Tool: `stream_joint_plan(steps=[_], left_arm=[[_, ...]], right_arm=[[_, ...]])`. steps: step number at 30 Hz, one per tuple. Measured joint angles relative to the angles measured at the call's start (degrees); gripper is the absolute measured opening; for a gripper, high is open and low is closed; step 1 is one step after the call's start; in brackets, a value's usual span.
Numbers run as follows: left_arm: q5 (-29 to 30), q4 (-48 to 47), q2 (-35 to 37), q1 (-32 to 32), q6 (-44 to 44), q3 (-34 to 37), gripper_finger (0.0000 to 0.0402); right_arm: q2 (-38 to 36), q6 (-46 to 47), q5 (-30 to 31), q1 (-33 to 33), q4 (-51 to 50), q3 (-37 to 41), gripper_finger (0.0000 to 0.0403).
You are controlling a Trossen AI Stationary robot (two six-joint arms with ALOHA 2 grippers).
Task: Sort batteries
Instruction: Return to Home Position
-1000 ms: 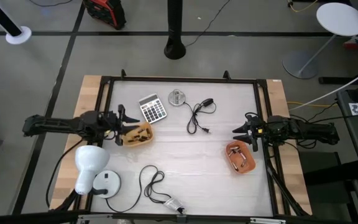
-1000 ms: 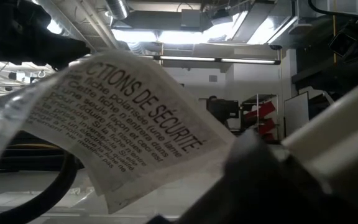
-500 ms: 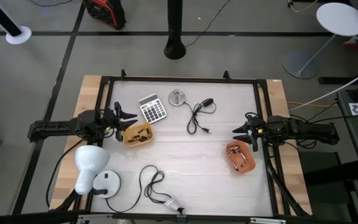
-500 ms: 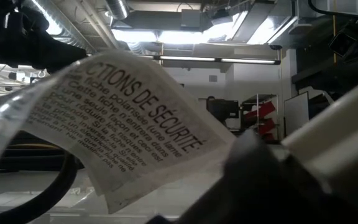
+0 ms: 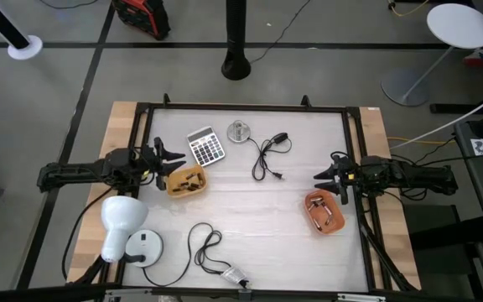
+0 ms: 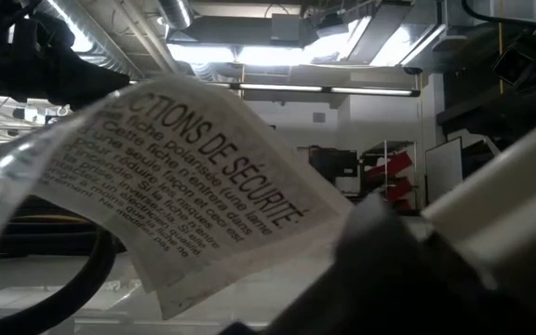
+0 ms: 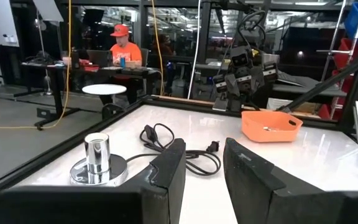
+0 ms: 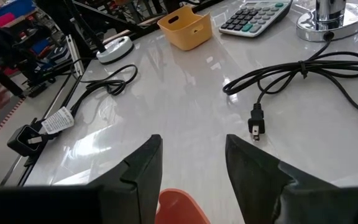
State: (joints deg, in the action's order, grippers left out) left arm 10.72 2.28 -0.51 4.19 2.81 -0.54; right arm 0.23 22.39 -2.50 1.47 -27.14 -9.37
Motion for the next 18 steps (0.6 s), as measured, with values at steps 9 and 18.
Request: stream_joint_plan(steps=[9, 18], left_arm=[[0.0, 0.0, 0.0, 0.0, 0.2, 0.0, 0.0098], [0.0, 0.0, 0.0, 0.0, 0.2, 0.0, 0.0098]], right_arm=[[0.0, 0.0, 0.0, 0.4, 0.0, 0.0, 0.017], [0.3, 0.0, 0.0, 0.4, 0.0, 0.0, 0.017]])
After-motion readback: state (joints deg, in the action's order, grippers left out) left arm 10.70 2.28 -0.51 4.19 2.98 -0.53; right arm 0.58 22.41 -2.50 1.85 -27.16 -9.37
